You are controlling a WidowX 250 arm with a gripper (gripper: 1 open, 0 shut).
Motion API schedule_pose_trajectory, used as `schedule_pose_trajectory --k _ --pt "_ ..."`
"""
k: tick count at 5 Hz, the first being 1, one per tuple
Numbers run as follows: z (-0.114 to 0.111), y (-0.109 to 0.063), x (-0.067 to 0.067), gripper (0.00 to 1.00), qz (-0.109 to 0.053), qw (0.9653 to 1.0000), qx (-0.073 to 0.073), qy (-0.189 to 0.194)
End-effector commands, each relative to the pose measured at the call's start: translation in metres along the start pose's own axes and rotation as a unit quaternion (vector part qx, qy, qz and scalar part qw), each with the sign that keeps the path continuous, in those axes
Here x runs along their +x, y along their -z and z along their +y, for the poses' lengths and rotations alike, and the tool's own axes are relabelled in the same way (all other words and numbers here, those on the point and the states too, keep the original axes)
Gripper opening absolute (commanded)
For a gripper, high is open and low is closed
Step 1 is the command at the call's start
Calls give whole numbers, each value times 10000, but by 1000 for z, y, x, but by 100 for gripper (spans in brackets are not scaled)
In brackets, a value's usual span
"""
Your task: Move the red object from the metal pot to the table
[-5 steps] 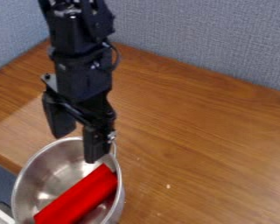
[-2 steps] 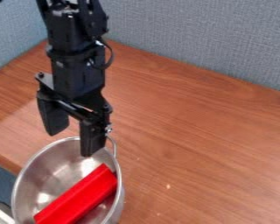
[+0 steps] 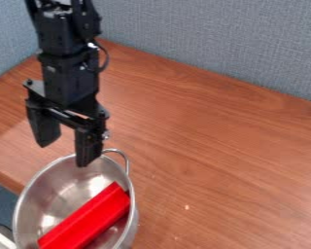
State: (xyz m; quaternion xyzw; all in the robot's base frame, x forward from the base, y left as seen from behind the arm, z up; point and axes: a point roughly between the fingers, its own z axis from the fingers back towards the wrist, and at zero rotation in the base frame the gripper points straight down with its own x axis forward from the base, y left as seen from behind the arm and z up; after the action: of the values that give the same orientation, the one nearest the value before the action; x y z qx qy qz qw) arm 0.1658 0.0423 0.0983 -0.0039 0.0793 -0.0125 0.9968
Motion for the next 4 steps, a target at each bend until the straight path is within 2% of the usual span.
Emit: schedule_pose_trajectory --k 1,2,4 --pt "8 -2 11 100 -89 9999 79 -97" --pt "11 -2 17 100 -68 9999 88 -132" --pt "10 -4 14 100 -22 9999 112 -47"
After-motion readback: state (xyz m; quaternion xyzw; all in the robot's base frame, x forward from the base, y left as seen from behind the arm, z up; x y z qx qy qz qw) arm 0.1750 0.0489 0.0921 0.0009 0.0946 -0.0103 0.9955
